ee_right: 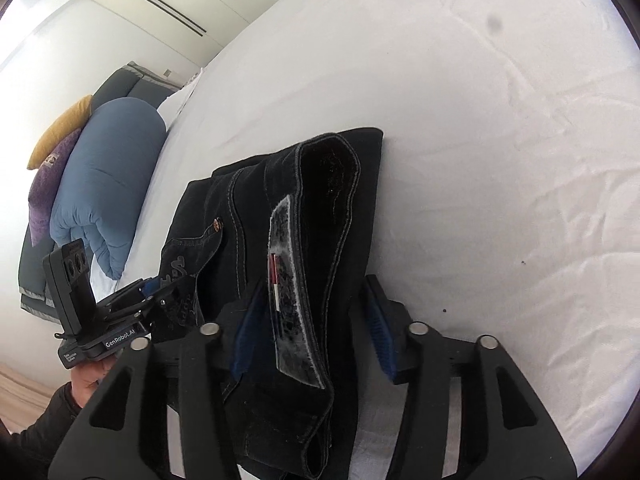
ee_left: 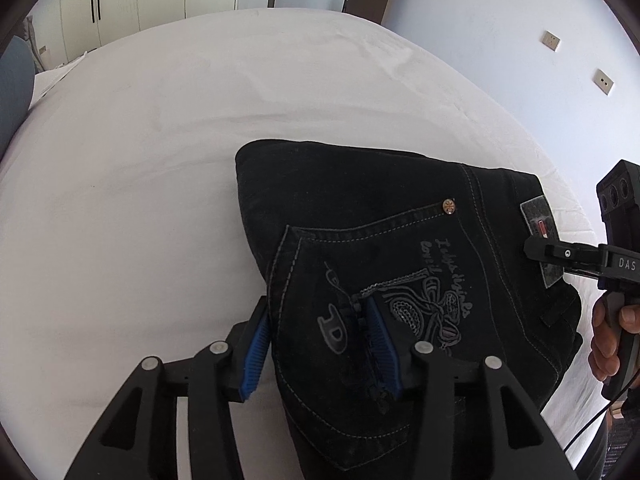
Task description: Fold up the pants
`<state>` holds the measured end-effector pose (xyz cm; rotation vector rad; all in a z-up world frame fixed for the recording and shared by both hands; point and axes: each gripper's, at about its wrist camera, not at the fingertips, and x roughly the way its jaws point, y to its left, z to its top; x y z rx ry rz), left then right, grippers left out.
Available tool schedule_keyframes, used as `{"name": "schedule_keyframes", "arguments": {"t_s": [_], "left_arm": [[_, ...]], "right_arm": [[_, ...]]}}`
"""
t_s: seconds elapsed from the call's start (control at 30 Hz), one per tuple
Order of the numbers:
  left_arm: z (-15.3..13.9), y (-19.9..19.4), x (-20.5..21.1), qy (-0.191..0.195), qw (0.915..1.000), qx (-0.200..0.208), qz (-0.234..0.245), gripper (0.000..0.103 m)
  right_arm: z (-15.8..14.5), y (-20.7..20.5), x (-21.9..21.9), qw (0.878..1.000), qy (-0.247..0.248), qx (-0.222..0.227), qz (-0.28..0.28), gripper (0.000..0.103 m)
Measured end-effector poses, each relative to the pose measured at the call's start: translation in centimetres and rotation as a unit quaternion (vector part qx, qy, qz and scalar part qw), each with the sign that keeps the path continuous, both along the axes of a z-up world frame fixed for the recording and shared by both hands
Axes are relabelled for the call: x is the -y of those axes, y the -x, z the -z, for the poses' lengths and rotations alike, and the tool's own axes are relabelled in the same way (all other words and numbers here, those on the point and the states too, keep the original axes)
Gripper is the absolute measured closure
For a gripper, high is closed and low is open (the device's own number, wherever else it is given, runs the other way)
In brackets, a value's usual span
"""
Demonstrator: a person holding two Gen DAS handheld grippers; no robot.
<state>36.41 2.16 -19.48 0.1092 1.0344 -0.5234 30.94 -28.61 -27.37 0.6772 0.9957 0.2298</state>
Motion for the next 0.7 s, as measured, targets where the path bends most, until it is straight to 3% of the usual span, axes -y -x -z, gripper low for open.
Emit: {"name": "schedule_keyframes", "arguments": {"t_s": [0.07, 0.13, 0.2, 0.33, 0.43, 0.5, 0.53, 0.57, 0.63, 0.7], "left_arm": [[-0.4, 0.9, -1.5, 0.010, 0.9999, 0.004, -0.002, 0.043], [-1.0, 2.3, -1.8, 0.015, 0.9998, 0.012, -0.009, 0.033], [-2.3, 4.2, -2.4, 0.006, 0.9990, 0.038, -0.021, 0.017], [-6.5, 8.7, -4.9, 0.016, 0.9914, 0.122, -0.043, 0.000], [-10.2, 12.0, -5.9, 0.026, 0.9782, 0.196, -0.065, 0.000], [-13.0, 15.4, -6.5, 0.019, 0.9639, 0.253, -0.081, 0.000], [-14.5, 14.6, -4.7, 0.008, 0.9562, 0.279, -0.089, 0.000], [-16.1, 16.4, -4.8, -0.008, 0.9442, 0.312, -0.104, 0.000], [-18.8, 18.6, -5.5, -0.016, 0.9286, 0.349, -0.126, 0.000], [-21.4, 21.1, -6.1, -0.001, 0.9150, 0.377, -0.144, 0.000]], "right_arm": [[-0.7, 0.8, 0.0, 1.000, 0.006, 0.001, 0.017, 0.041], [-1.6, 1.8, 0.0, 0.999, 0.012, 0.002, 0.035, 0.038], [-2.6, 3.0, 0.2, 0.999, 0.019, 0.008, 0.047, 0.038], [-5.9, 7.3, -1.1, 0.995, 0.066, 0.040, 0.062, 0.038], [-10.0, 11.1, -3.8, 0.985, 0.127, 0.091, 0.073, 0.038], [-12.9, 14.0, -5.2, 0.974, 0.166, 0.131, 0.084, 0.038], [-14.2, 15.5, -5.9, 0.966, 0.187, 0.151, 0.092, 0.037], [-15.7, 17.0, -6.7, 0.958, 0.206, 0.172, 0.100, 0.035], [-18.4, 20.1, -8.0, 0.940, 0.236, 0.216, 0.116, 0.021], [-21.2, 23.2, -9.3, 0.916, 0.265, 0.270, 0.133, 0.010]]}}
